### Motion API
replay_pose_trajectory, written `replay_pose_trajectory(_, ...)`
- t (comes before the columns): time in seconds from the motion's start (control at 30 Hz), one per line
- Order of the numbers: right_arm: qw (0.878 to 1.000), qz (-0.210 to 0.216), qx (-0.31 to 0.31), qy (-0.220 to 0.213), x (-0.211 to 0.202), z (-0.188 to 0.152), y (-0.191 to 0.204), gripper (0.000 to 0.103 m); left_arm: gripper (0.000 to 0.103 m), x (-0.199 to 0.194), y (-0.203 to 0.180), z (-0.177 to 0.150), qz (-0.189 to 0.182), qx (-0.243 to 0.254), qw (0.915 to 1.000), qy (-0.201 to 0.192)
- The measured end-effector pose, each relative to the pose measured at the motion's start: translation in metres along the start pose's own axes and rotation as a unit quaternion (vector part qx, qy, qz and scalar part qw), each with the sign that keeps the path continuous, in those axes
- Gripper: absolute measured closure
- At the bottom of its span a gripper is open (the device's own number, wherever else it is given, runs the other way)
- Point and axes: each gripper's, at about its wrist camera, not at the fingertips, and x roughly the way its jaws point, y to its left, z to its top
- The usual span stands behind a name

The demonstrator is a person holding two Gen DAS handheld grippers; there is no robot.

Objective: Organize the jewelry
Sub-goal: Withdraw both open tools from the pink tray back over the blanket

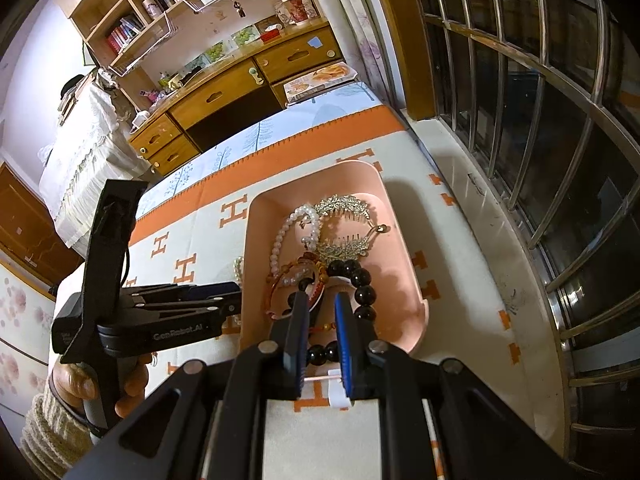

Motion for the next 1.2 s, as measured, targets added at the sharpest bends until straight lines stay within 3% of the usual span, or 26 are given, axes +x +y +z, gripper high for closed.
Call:
replay_pose_trajectory(0.07,1.000,0.002,0.001,0.001,0.000,0.000,0.000,0.090,0.080,0.001,-0.003,0.002,0.017,0.004,0.9998,0.008)
replay_pose_trajectory(0.13,1.000,0.004,0.003,0.001,0.000,0.000,0.000,0.090,0.091,0.001,0.002,0.004,0.001,-0.010,0.9997,0.020)
replay_pose_trajectory(0.27,1.000,0.008,0.007,0.001,-0.001,0.000,-0.001,0.090,0.096,-0.004,0.012,0.004,-0.014,-0.036,0.9991,0.018)
replay_pose_trajectory(0.4,1.000,0.010,0.008,-0.002,-0.003,0.001,-0.002,0.090,0.096,-0.022,0.017,0.006,-0.033,-0.060,0.9976,-0.007)
replay_pose_trajectory(0.67,1.000,0.013,0.005,-0.012,-0.009,0.000,0.002,0.090,0.096,-0.081,0.003,0.010,-0.054,-0.061,0.9944,-0.067)
replay_pose_trajectory(0.93,1.000,0.011,0.006,-0.023,-0.017,0.000,-0.001,0.090,0.096,-0.151,-0.026,0.021,-0.085,-0.030,0.9870,-0.133)
replay_pose_trajectory(1.07,1.000,0.011,0.011,-0.026,-0.020,0.000,-0.005,0.090,0.096,-0.168,-0.044,0.030,-0.096,-0.014,0.9835,-0.152)
replay_pose_trajectory(1.2,0.999,0.009,0.014,-0.028,-0.020,0.000,-0.007,0.090,0.096,-0.167,-0.061,0.038,-0.084,-0.001,0.9832,-0.162)
